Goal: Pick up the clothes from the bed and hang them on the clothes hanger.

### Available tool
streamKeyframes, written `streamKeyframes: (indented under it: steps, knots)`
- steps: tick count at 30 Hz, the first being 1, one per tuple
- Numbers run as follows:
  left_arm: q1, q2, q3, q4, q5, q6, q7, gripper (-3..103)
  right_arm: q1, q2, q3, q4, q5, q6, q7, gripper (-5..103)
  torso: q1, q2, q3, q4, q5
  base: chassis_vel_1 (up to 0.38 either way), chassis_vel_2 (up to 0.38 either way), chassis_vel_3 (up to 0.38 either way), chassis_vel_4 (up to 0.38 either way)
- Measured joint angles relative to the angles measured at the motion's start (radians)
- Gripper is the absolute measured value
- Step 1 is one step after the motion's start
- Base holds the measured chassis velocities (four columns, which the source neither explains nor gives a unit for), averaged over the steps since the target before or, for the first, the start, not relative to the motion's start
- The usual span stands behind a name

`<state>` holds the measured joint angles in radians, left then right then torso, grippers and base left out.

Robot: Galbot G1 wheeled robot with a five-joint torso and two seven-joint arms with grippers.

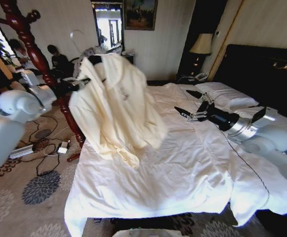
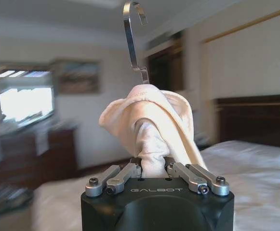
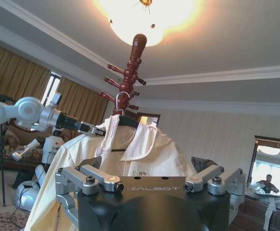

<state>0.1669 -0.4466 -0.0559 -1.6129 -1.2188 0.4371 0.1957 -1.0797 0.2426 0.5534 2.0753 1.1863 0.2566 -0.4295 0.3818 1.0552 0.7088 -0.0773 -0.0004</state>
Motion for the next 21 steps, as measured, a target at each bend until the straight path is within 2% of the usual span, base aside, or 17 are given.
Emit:
streamKeyframes:
  steps: [1, 2, 5, 10, 12, 15, 21]
  knots:
    - [-0.035, 0.006, 0.018, 0.007, -0.038, 0.067, -0.084, 17, -0.008, 0.018, 0.002, 0.006, -0.014, 0.000, -0.001, 100, 0.000, 0.000, 0.000, -0.0003, 0.0002, 0.000, 0.000, 0.000, 0.000]
    - [-0.069, 0.008, 0.041, 0.019, -0.054, 0.094, -0.115, 17, -0.013, 0.027, 0.004, 0.010, -0.020, 0.000, -0.001, 100, 0.000, 0.000, 0.000, -0.0006, 0.0001, 0.000, 0.000, 0.000, 0.000]
    - [-0.167, 0.009, 0.094, 0.067, -0.064, 0.132, -0.136, 17, -0.018, 0.040, 0.010, 0.015, -0.028, 0.000, -0.005, 100, 0.000, 0.000, 0.000, -0.0009, 0.0001, 0.000, 0.000, 0.000, 0.000]
    - [-0.269, 0.009, 0.159, 0.110, -0.073, 0.161, -0.134, 17, -0.020, 0.050, 0.013, 0.017, -0.030, 0.000, -0.008, 100, 0.000, 0.000, 0.000, -0.0002, 0.0002, 0.000, 0.000, 0.000, 0.000]
    - [-0.376, -0.007, 0.245, 0.165, -0.072, 0.171, -0.116, 17, -0.025, 0.061, 0.013, 0.017, -0.037, 0.001, -0.013, 100, 0.000, 0.000, 0.000, -0.0004, 0.0002, 0.000, 0.000, 0.000, 0.000]
    - [-0.486, -0.046, 0.320, 0.247, -0.069, 0.176, -0.099, 17, -0.029, 0.074, 0.013, 0.013, -0.044, 0.002, -0.026, 100, 0.000, 0.000, 0.000, -0.0011, 0.0003, 0.000, 0.000, 0.000, 0.000]
    - [-0.585, -0.091, 0.362, 0.338, -0.047, 0.189, -0.100, 17, -0.036, 0.094, 0.014, 0.007, -0.048, 0.007, -0.037, 100, 0.000, 0.000, 0.000, -0.0005, 0.0006, 0.000, 0.000, 0.000, 0.000]
